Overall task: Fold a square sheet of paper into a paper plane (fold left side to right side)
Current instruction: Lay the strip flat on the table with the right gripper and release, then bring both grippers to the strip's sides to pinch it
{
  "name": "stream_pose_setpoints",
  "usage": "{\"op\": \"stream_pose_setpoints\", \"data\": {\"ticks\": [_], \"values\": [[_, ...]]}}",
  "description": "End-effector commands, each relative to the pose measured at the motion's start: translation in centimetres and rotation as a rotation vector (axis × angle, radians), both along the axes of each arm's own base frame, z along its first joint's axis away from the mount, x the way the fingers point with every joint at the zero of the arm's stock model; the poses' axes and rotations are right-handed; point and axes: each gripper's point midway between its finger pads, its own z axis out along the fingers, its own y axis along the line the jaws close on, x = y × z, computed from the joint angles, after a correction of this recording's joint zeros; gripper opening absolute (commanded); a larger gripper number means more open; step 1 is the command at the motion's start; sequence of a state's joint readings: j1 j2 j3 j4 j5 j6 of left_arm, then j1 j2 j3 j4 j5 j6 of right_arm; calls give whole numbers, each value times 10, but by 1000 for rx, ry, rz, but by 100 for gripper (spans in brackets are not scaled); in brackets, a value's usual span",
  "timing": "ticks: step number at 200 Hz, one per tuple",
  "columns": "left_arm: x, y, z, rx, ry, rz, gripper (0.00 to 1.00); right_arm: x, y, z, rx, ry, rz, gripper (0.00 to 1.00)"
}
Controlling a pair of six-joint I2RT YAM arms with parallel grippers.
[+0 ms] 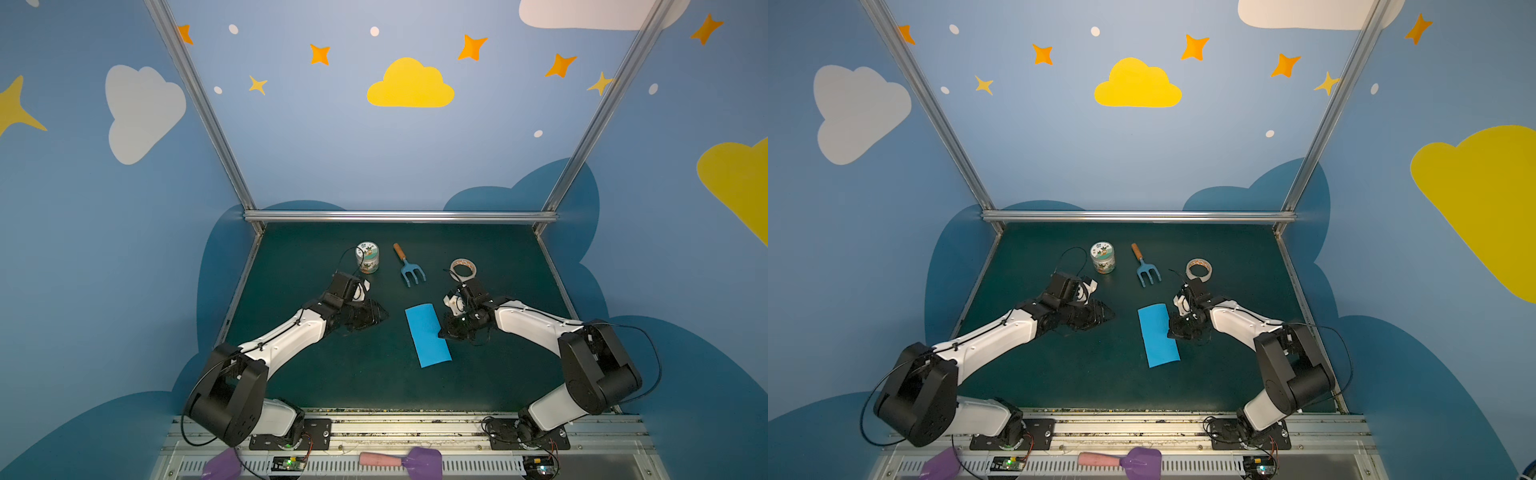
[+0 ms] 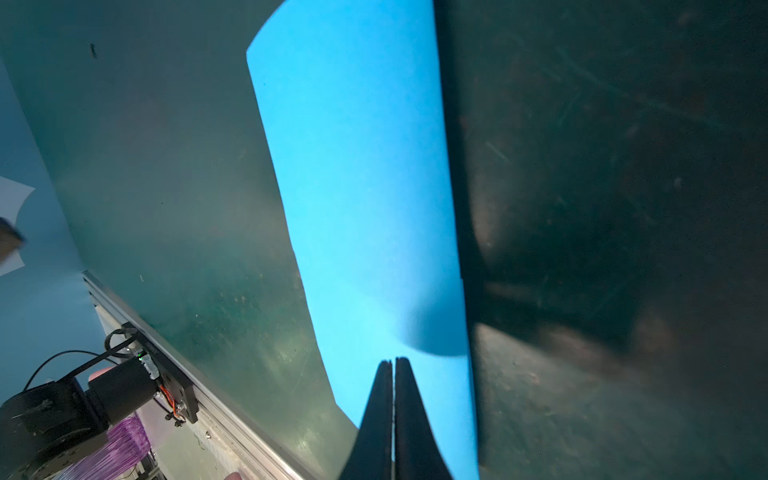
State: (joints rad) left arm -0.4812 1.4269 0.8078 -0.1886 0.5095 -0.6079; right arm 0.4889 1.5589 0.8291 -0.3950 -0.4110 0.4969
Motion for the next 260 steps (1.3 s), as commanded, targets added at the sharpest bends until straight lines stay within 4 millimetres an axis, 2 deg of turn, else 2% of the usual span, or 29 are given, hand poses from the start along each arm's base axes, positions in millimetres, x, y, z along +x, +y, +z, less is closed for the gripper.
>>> {"op": "stream_pose_setpoints", "data": {"ticks": [1, 43, 77, 129, 197, 260], "values": [[3, -16, 1, -4, -17, -18, 49, 4, -2, 0, 22, -24, 2, 0], [-3, -36, -13, 1, 13, -48, 50, 4, -11, -23, -27, 7, 5, 0], [-9, -50, -27, 10, 43, -72, 50, -5, -14, -41, -47, 56, 0, 0], [-16, -63, -46, 40, 83, -86, 51, -17, -11, -49, -67, 88, -37, 0], [-22, -84, -68, 58, 114, -119, 52, -23, -16, -60, -94, 112, -57, 0], [-20, -101, -84, 79, 130, -133, 52, -26, -18, -62, -94, 117, -57, 0]]}}
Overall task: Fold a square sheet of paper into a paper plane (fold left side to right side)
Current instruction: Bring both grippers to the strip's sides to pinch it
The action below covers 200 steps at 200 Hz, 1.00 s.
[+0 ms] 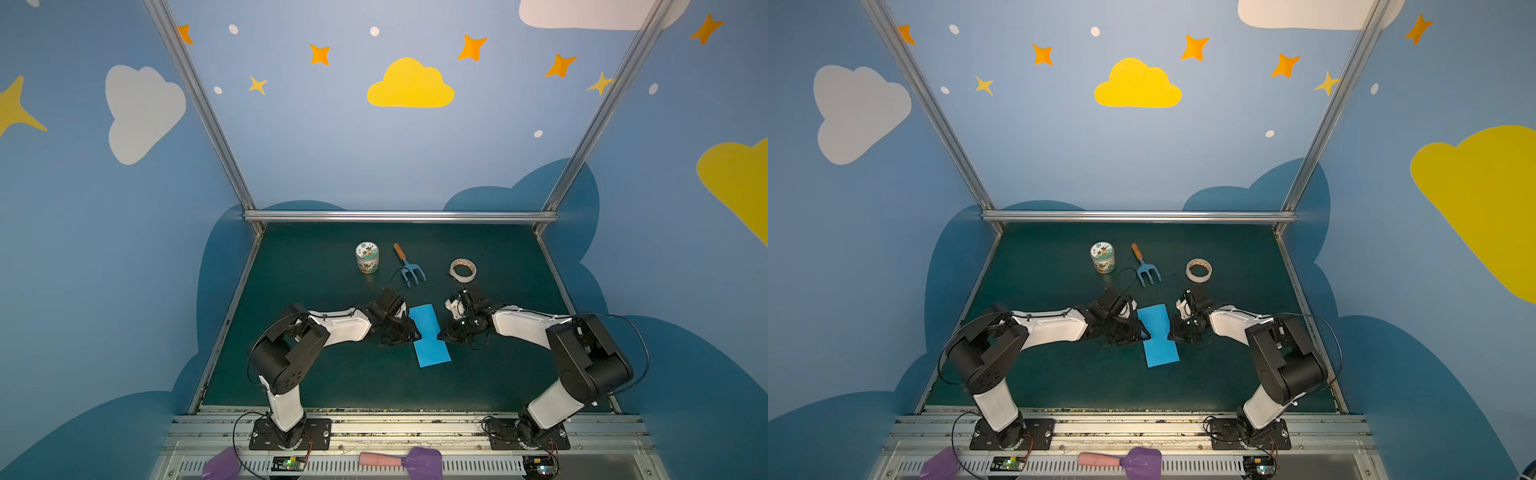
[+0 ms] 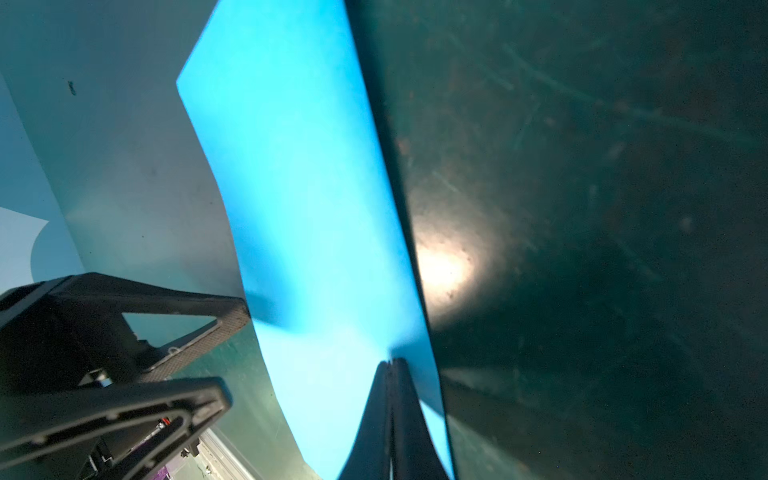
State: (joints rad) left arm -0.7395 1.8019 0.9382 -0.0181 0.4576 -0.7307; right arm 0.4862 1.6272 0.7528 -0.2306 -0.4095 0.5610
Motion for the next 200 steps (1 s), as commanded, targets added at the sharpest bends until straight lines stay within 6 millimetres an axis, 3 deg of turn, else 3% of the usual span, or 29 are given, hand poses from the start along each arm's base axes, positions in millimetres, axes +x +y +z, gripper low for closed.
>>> {"op": "stream_pose_setpoints", "data": {"ticks": [1, 31, 92, 158, 200], "values": [[1, -4, -12, 28, 10, 4, 52, -29, -19, -32, -105, 104, 2, 0], [4, -10, -13, 7, -2, -3, 52, -31, -20, -34, -106, 109, 2, 0], [20, -26, 9, -90, -86, -28, 54, -34, -23, -37, -113, 114, 1, 0], [44, -23, 23, -155, -111, -17, 56, -35, -24, -40, -116, 121, 0, 0], [35, -21, 17, -164, -79, -43, 54, -34, -23, -39, -111, 122, 0, 0]]}}
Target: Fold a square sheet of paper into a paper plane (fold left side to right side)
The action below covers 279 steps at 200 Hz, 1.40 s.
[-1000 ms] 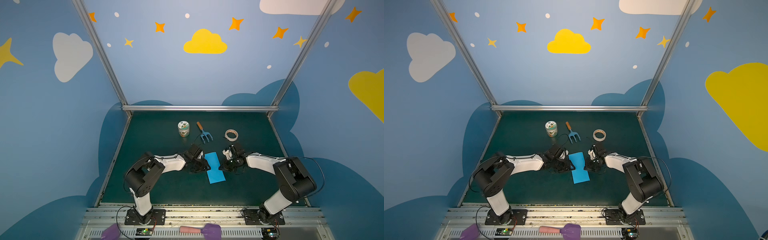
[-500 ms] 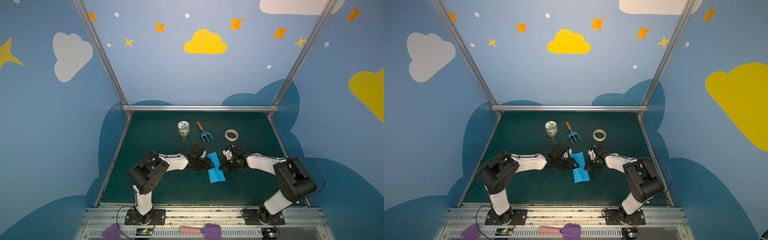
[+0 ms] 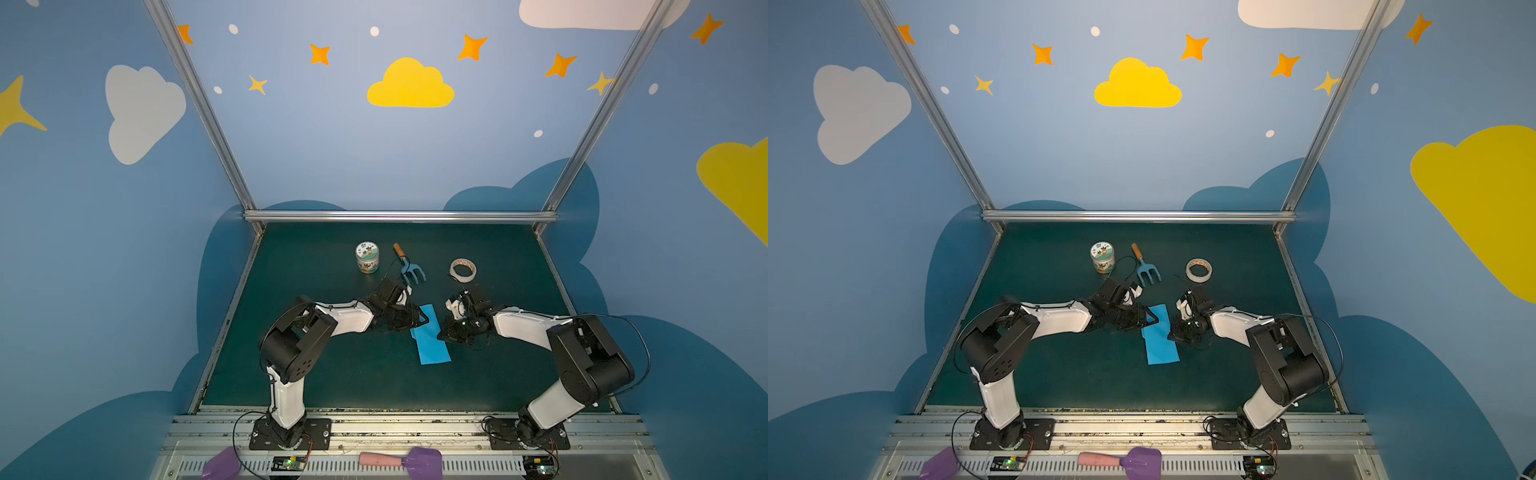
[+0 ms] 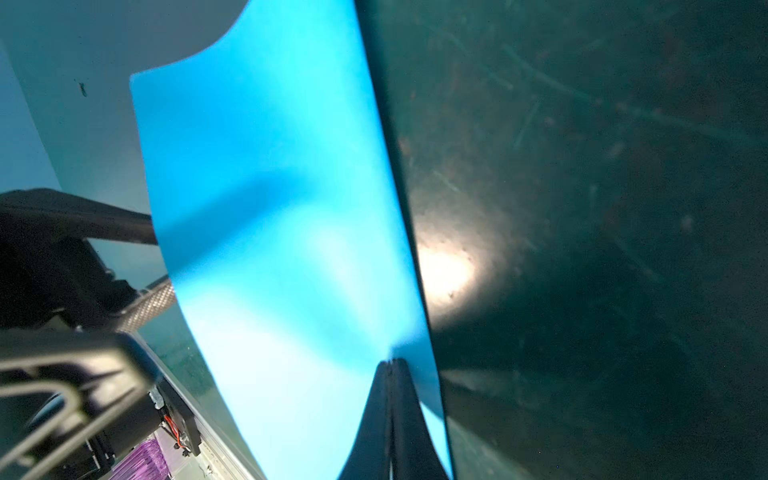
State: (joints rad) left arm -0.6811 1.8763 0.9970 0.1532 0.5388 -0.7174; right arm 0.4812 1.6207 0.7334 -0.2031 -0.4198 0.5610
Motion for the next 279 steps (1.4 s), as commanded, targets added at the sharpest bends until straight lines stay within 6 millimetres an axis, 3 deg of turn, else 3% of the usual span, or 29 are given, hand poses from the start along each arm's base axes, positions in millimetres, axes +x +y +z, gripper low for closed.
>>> {"op": "stream_pose_setpoints", "data": {"ticks": [1, 53, 127, 176, 189, 211, 225, 253, 279], "values": [[-7, -2, -1, -16, 3, -42, 54, -34, -22, -39, -126, 131, 1, 0], [-29, 12, -11, 0, 28, -65, 42, -31, -19, -33, -112, 125, 3, 0], [-25, 8, -10, 0, 30, -69, 18, -20, -14, -14, -105, 92, 22, 0], [-27, 7, -6, 3, 69, -74, 4, -13, -1, 22, -47, 1, 113, 0], [-27, 8, -5, 5, 82, -74, 4, -13, 1, 34, -38, -36, 140, 8], [-29, 10, -6, 8, 115, -77, 4, -16, 4, 56, -49, -107, 190, 32], [-29, 11, -5, 0, 131, -76, 4, -20, 6, 67, -78, -159, 227, 42], [-28, 12, -4, -16, 159, -69, 4, -34, 12, 82, -146, -245, 306, 52], [-28, 11, -1, -26, 173, -67, 4, -51, 17, 81, -209, -285, 366, 58]]}}
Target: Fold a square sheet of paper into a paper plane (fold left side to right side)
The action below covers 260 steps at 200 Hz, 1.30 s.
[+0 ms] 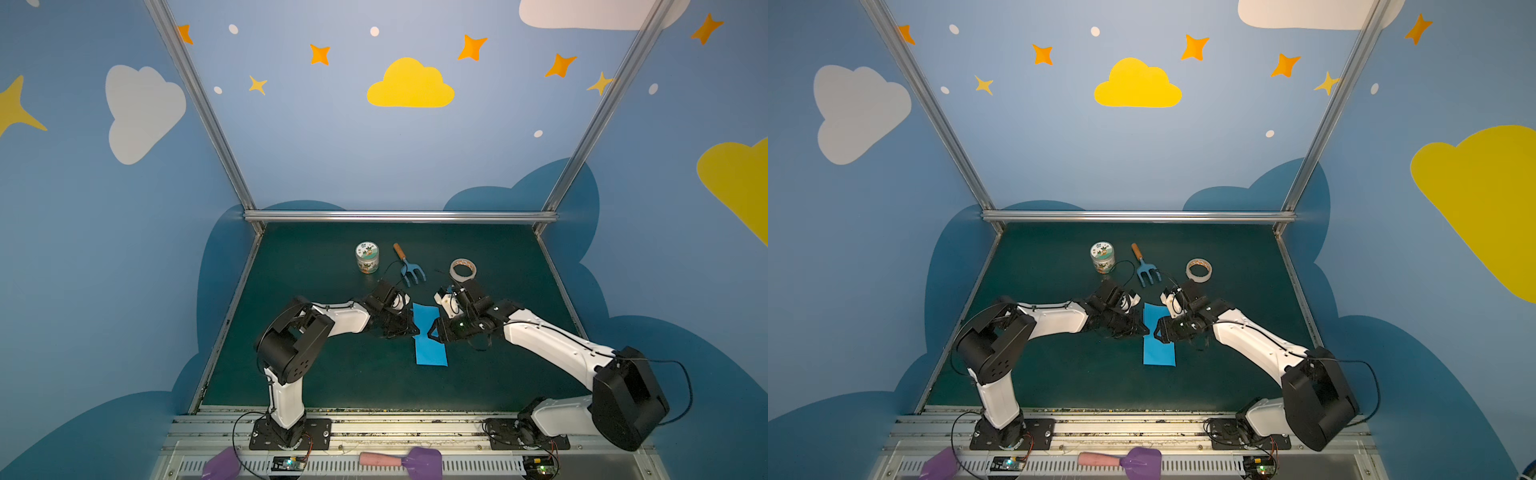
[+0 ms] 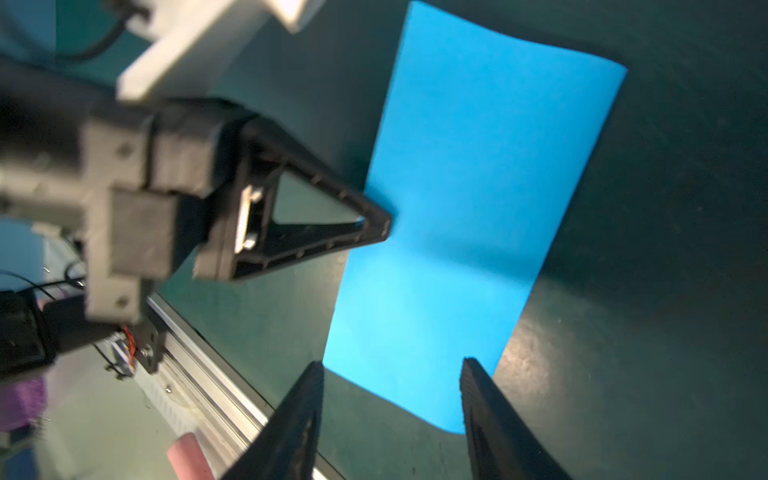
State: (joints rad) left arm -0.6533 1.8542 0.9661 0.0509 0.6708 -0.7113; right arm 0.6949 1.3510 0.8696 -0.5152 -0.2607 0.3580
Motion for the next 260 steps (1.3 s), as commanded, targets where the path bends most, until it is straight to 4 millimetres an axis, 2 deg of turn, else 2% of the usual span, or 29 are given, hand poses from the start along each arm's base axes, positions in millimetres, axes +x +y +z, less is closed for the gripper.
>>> {"op": "stream_pose_setpoints", "data": {"ticks": [1, 55, 112, 139, 175, 194, 216, 260], "values": [[1, -2, 5, -16, 30, -4, 4, -14, -9, -5, -117, -38, 38, 58], [0, -4, 6, -18, 55, -12, 4, -36, 6, -20, -269, -150, 97, 65], [-2, -5, 5, -30, 76, -17, 4, -41, 18, -31, -422, -310, 59, 74], [-2, -6, 4, -31, 79, -20, 4, -43, 26, -37, -482, -361, 56, 75], [-3, -5, 4, -30, 79, -22, 4, -41, 24, -38, -548, -398, 39, 73], [-4, -4, 3, -28, 79, -23, 4, -42, 25, -33, -526, -396, 43, 66], [-4, -2, 2, -26, 79, -23, 4, -43, 28, -29, -493, -390, 50, 54], [-5, -2, -1, -22, 82, -25, 4, -47, 36, -24, -417, -353, 81, 6]]}}
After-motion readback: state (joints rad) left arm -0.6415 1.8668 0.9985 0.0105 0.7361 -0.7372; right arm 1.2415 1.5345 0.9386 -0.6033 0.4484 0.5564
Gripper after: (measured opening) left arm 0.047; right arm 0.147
